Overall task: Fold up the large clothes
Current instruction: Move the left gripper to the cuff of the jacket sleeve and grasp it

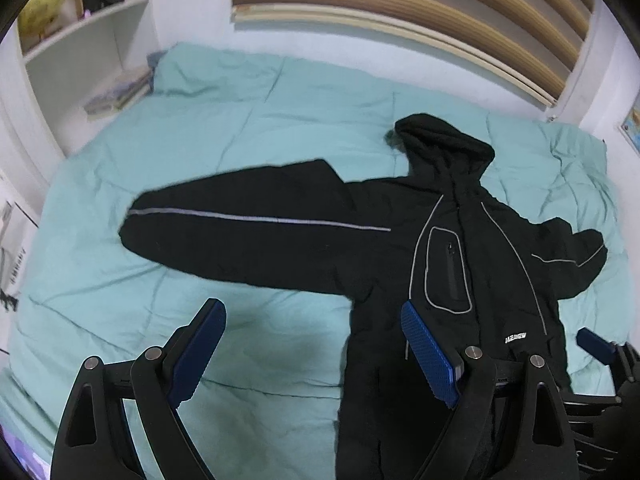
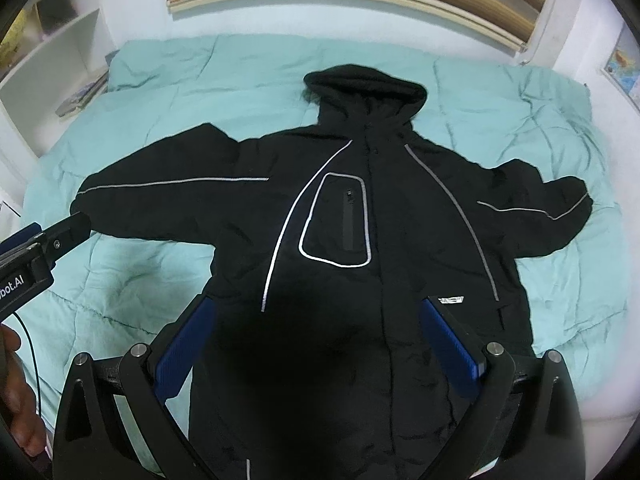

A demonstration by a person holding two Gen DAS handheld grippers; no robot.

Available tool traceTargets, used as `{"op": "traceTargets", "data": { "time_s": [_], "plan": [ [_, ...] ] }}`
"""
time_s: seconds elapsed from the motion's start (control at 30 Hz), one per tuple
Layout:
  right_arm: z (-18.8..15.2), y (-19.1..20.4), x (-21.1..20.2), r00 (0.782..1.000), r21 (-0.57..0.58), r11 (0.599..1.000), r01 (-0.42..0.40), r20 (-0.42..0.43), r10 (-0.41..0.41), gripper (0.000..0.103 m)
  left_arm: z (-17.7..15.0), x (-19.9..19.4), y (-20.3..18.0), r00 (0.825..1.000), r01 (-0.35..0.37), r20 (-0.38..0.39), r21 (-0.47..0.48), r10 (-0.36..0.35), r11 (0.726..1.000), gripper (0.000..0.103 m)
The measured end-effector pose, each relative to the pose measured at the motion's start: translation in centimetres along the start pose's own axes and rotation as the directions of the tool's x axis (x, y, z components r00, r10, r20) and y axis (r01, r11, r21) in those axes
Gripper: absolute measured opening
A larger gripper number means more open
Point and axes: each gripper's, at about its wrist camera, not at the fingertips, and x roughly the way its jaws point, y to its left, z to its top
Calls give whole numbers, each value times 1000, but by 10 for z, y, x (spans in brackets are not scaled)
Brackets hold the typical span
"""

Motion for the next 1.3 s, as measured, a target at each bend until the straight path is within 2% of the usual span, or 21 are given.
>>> {"op": "traceTargets", "data": {
  "time_s": [0.17, 0.3, 0.57, 0.8, 0.93, 1.0, 1.17, 1.23, 1.3],
  "plan": [
    [11, 14, 27, 999, -20, 1000, -24, -49, 23, 102, 7, 31, 28, 998, 25, -60, -77, -30, 997, 90],
    [22, 26, 44, 997, -45, 999, -29, -67, 26, 102, 14, 52, 67, 997, -15, -78, -167, 2, 986, 90],
    [47, 44, 85, 992, -75, 996, -47, -117, 38, 102, 23, 88, 173, 988, -150, -96, -387, 122, 910, 90],
    [65, 74, 115, 992, -148, 987, -62, -121, 44, 102, 29, 114, 231, 986, -167, -68, -495, 153, 853, 90],
    [73, 87, 134, 990, -182, 981, -71, -136, 47, 102, 35, 137, 260, 987, -150, -29, -528, 159, 836, 90],
    [75, 91, 142, 988, -192, 979, -72, -145, 44, 102, 36, 154, 281, 989, -128, -14, -574, 146, 809, 90],
    [78, 92, 160, 985, -198, 978, -72, -171, 38, 102, 31, 191, 322, 994, -88, -18, -703, 106, 705, 90],
    [78, 91, 165, 984, -202, 977, -65, -178, 28, 102, 31, 202, 328, 993, -101, -31, -722, 114, 685, 90],
    [79, 89, 170, 982, -202, 978, -58, -186, 20, 102, 31, 211, 331, 993, -101, -33, -729, 113, 677, 90]
  ]
}}
